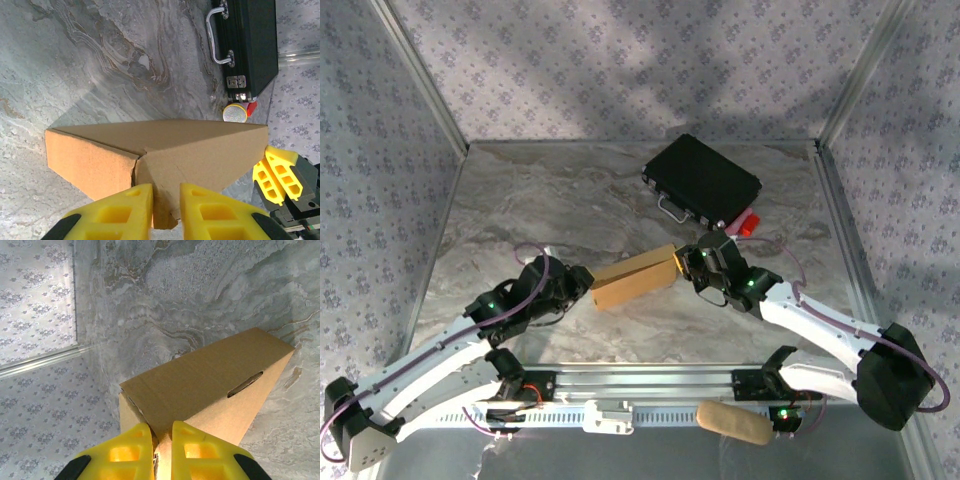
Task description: Fold the paper box
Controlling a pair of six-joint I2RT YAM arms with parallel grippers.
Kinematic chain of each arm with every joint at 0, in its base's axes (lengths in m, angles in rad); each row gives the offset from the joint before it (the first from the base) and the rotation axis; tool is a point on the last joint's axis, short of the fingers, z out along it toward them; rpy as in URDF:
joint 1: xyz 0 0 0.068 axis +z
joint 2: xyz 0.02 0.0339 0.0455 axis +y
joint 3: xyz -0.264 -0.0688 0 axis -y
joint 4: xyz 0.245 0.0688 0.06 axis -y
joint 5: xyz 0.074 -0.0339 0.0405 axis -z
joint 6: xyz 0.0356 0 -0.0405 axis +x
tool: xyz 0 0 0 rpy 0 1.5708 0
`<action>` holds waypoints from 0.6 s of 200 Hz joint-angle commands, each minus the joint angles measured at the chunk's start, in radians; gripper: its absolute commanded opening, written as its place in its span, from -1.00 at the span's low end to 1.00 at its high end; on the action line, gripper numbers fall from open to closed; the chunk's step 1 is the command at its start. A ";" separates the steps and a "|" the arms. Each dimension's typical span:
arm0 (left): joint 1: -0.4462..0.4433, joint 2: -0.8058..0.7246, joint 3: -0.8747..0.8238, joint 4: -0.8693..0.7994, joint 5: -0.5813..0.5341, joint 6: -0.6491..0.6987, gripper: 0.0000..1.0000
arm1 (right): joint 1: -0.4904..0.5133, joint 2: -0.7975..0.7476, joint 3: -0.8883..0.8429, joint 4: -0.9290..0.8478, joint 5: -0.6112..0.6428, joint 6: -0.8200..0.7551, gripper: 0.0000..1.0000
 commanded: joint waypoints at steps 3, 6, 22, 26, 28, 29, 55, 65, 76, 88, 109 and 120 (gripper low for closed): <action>-0.001 0.002 0.002 0.021 0.033 0.003 -0.58 | 0.009 0.042 -0.027 -0.169 -0.001 -0.015 -0.75; 0.000 0.005 0.001 0.023 0.033 0.002 -0.58 | 0.009 0.042 -0.027 -0.168 0.000 -0.015 -0.75; -0.001 0.023 -0.010 0.046 0.046 -0.006 -0.58 | 0.008 0.045 -0.027 -0.167 -0.001 -0.014 -0.75; -0.001 0.028 -0.013 0.054 0.051 -0.007 -0.58 | 0.008 0.045 -0.027 -0.167 -0.002 -0.015 -0.75; -0.001 0.028 -0.015 0.057 0.053 -0.008 -0.58 | 0.009 0.045 -0.027 -0.167 -0.003 -0.014 -0.75; -0.001 0.029 -0.016 0.057 0.055 -0.009 -0.58 | 0.008 0.045 -0.027 -0.167 -0.003 -0.014 -0.75; -0.009 0.034 -0.019 0.035 0.055 -0.014 -0.58 | 0.010 0.045 -0.027 -0.165 -0.003 -0.014 -0.75; -0.011 0.021 -0.019 0.014 0.046 -0.014 -0.58 | 0.010 0.044 -0.027 -0.166 -0.003 -0.015 -0.75; -0.010 0.004 -0.017 -0.017 0.033 -0.012 -0.58 | 0.010 0.046 -0.026 -0.167 -0.003 -0.014 -0.75; -0.011 -0.012 -0.017 -0.048 0.023 -0.010 -0.60 | 0.009 0.045 -0.026 -0.168 -0.001 -0.012 -0.75; -0.010 -0.027 -0.015 -0.091 0.010 -0.003 -0.63 | 0.010 0.043 -0.026 -0.171 0.001 -0.014 -0.75; -0.010 -0.029 -0.002 -0.126 0.000 0.013 -0.63 | 0.009 0.043 -0.027 -0.171 0.003 -0.011 -0.75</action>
